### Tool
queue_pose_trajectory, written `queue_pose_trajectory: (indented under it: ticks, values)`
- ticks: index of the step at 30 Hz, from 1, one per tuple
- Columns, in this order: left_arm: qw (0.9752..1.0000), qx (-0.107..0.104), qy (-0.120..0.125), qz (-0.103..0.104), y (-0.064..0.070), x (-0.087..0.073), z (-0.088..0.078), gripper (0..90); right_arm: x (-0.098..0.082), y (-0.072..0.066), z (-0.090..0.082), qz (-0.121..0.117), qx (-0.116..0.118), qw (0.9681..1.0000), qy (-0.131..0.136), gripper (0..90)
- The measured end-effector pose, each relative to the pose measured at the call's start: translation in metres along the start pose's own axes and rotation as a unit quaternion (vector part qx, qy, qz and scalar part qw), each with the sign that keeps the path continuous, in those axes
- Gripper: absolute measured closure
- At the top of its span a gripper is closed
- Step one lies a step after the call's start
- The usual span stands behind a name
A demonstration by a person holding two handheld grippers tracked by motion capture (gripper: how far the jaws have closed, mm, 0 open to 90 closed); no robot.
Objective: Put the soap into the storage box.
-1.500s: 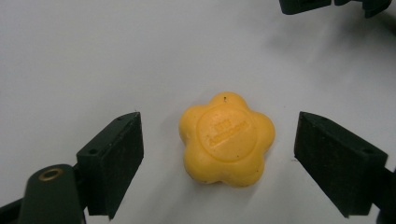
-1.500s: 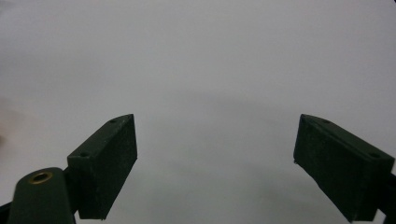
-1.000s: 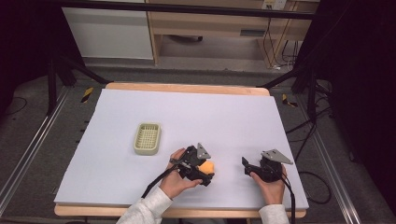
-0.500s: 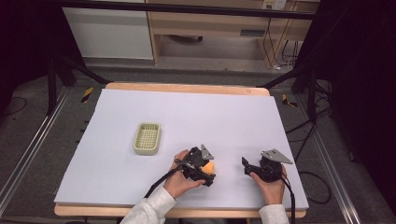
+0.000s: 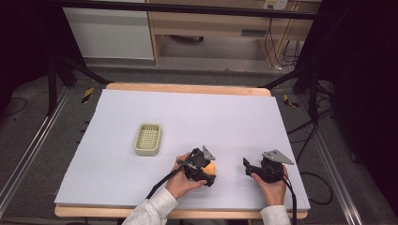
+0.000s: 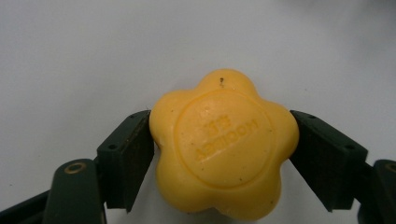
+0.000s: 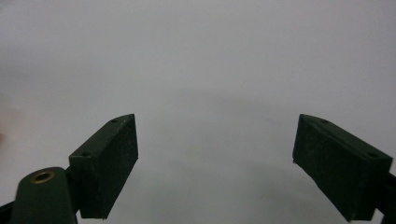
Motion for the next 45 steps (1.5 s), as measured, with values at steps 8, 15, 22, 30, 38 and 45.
queue_pose_trajectory:
  ticks: [8,15,22,30,38,45]
  values:
    - [1.0,0.003,-0.007,0.001,0.0,0.0003,0.004,23.9,0.0,0.0,0.0001,0.0,0.0,1.0,0.0,14.5]
    - [0.9999,0.006,-0.009,-0.003,0.0004,0.0004,0.0075,24.3,0.0,-0.0001,0.0001,-0.001,0.001,1.0,0.0,14.5]
    - [0.9999,0.009,-0.009,-0.006,0.0011,0.0005,0.0078,24.5,0.0,-0.0003,0.0003,-0.003,0.0,1.0,0.0,14.6]
    - [0.9999,0.011,-0.004,-0.012,0.0022,-0.0001,0.0081,25.0,0.0,-0.0002,0.0003,-0.003,0.0,1.0,-0.001,14.8]
    - [0.9997,0.019,0.001,-0.014,0.0037,-0.0009,0.008,25.2,0.0001,0.0002,0.0006,-0.001,0.002,1.0,-0.001,14.9]
    - [0.9999,0.011,-0.005,-0.006,0.0065,-0.0019,0.0054,25.3,0.0001,0.0003,0.0008,-0.001,0.001,1.0,-0.002,14.9]
Point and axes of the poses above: each handheld gripper's, and its own axes: z roughly forward along the jaws, x roughly out of its top, y roughly to its right, the point moved 2 cm from there along z, roughly forward along the jaws, and after that the axes turned 7 degrees about -x, right-handed, at the moved point
